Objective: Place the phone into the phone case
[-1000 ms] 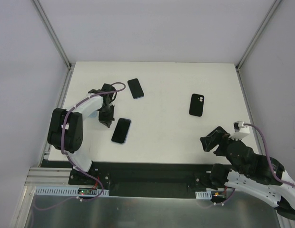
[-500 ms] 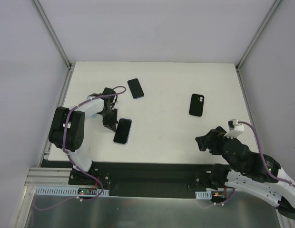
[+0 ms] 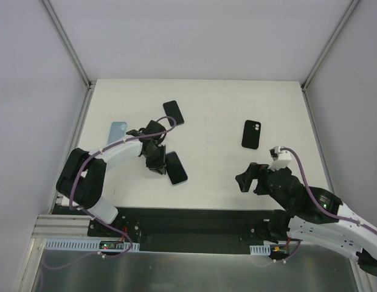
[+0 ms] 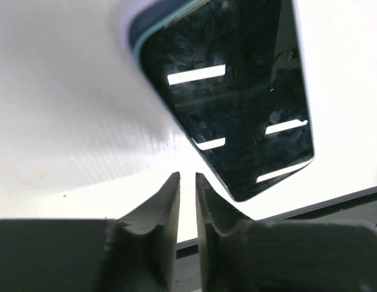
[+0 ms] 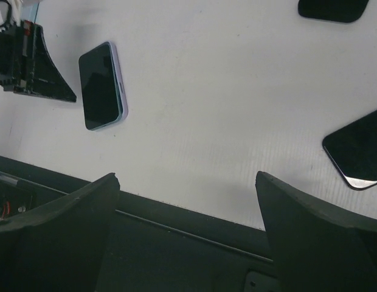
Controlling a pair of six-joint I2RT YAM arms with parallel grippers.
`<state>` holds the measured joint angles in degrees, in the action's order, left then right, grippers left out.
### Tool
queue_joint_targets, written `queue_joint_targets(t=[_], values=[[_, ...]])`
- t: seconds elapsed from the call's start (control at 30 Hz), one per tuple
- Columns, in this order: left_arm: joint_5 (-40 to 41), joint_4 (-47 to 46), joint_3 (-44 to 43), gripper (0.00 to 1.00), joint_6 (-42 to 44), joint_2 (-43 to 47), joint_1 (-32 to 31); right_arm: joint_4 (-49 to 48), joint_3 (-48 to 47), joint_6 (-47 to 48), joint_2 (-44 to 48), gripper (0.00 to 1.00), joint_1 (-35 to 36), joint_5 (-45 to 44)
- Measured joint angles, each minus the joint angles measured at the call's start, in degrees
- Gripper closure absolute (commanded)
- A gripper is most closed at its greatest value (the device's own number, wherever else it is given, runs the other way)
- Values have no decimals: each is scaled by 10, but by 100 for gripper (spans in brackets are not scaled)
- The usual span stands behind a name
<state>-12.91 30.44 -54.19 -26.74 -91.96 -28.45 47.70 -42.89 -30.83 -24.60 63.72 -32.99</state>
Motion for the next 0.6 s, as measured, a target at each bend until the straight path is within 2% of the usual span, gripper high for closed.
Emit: queue_joint_targets(t=[0.1,0.13,0.2,0.27,0.4,0.6], values=[[9,-3,11,63,-15,53,28,-37,0,18,-54,4,0,22],[13,-3,13,52,-17,67,37,-47,-1,26,-72,3,0,27],[17,-10,14,46,-21,94,56,-70,-7,47,-121,2,0,40],[15,-23,14,46,-24,110,64,-89,-23,72,-171,1,-6,57],[9,-55,24,56,-29,115,63,-154,-48,116,-254,8,-55,127],[-36,-114,94,57,-48,114,89,-266,-69,164,-407,18,-148,260]])
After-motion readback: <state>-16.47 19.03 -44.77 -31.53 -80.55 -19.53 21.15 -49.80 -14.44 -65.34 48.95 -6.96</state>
